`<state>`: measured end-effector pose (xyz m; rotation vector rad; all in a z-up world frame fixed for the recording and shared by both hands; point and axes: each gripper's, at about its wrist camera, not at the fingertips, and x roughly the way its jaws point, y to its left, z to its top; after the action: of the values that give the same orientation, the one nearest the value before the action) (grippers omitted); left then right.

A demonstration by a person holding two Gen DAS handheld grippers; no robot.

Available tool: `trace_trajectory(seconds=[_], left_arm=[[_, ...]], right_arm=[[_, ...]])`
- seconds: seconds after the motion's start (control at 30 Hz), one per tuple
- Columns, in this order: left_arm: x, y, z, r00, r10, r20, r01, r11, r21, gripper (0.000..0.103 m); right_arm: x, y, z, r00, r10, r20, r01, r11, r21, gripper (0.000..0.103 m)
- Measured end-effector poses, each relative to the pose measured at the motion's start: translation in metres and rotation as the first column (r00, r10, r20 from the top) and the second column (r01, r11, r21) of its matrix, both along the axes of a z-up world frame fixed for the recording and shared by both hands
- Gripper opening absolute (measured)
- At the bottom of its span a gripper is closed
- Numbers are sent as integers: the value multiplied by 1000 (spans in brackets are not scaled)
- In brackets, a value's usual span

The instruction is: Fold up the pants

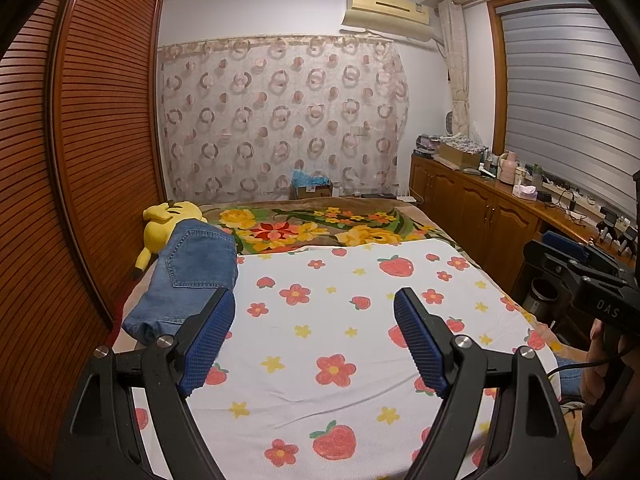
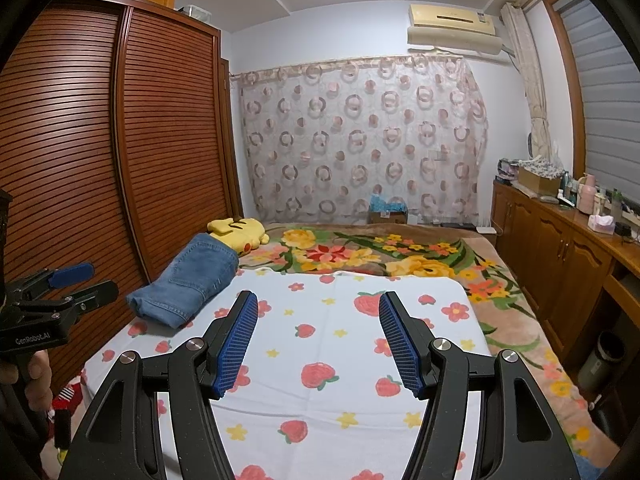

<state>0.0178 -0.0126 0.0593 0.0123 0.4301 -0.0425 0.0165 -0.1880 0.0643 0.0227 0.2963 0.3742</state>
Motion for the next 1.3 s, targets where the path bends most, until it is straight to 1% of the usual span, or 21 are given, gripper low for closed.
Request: trace_trajectory(seconds=[1.3], left_arm=[[0, 3, 2, 1000, 1, -1, -1, 1000, -4, 82]], right_arm=[[3, -5, -1, 1000, 6, -1, -6, 1000, 0, 66]])
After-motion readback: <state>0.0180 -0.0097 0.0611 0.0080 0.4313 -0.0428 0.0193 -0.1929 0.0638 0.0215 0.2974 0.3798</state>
